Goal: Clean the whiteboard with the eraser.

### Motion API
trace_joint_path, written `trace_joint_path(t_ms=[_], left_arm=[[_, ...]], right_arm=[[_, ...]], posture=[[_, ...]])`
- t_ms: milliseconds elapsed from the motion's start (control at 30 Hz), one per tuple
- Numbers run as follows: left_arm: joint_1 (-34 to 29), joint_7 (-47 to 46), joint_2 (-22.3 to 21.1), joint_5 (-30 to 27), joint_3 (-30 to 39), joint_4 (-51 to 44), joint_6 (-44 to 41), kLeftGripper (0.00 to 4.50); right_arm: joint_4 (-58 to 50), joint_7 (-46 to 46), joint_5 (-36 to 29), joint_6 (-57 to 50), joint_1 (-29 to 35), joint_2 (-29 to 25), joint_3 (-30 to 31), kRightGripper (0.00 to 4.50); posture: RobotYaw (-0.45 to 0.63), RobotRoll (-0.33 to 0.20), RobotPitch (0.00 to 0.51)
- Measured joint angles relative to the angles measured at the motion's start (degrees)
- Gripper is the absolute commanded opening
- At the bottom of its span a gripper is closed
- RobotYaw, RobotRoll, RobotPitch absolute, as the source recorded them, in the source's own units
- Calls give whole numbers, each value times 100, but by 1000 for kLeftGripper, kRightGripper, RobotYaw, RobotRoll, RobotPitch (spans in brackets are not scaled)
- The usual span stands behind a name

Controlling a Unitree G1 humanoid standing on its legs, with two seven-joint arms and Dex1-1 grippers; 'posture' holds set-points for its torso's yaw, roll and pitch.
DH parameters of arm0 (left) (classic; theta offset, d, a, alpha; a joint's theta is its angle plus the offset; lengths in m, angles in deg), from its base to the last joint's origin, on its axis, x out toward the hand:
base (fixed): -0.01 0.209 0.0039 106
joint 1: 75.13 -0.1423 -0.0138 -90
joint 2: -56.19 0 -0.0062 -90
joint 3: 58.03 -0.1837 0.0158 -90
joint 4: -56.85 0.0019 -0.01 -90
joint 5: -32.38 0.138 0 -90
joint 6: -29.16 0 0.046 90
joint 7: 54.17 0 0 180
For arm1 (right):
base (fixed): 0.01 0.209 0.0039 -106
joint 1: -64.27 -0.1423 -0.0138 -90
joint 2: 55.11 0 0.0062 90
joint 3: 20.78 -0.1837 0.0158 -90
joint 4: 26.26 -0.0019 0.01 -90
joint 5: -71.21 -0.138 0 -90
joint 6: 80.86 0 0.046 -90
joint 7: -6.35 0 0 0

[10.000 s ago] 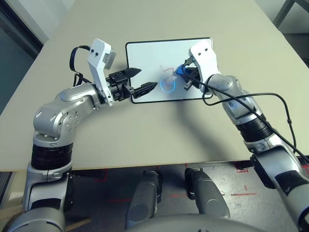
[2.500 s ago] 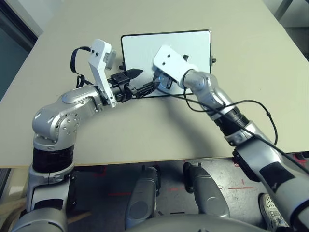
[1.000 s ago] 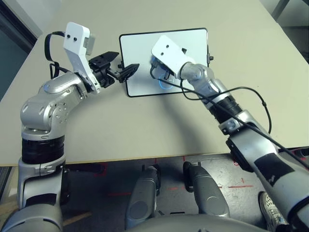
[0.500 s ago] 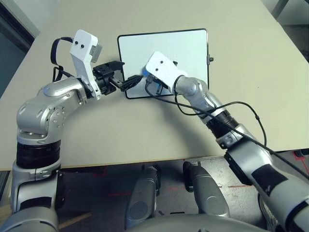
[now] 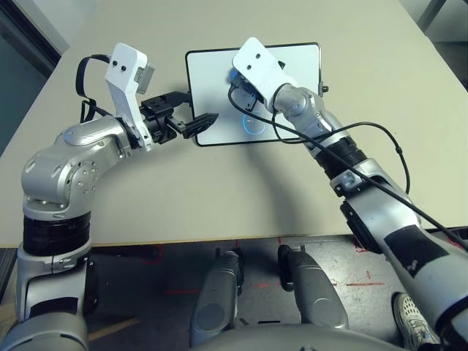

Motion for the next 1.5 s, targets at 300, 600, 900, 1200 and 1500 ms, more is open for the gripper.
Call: trace_joint_path(t_ms=[300, 600, 900, 1200, 1500], left_arm=[[72, -37, 21, -14, 5, 1, 1, 4500], [76, 48, 20, -15, 5, 36, 16, 4500], [137, 48, 28, -22, 7, 49, -2, 4500], [230, -137, 145, -36, 7, -23, -148, 4500], [236, -194, 185, -53, 8, -67, -238, 4500]], right_arm=[[-635, 205, 139, 105, 790, -9, 310, 784], [-361, 291, 219, 56, 743, -59, 479, 784], [908, -338, 165, 65, -258, -247, 137, 784], [577, -284, 224, 216, 146, -103, 287, 784], [300, -15, 337, 165, 236, -30, 426, 784]], posture=[[139, 0, 238], [136, 0, 229], [138, 0, 230], [140, 0, 233], [139, 0, 236]])
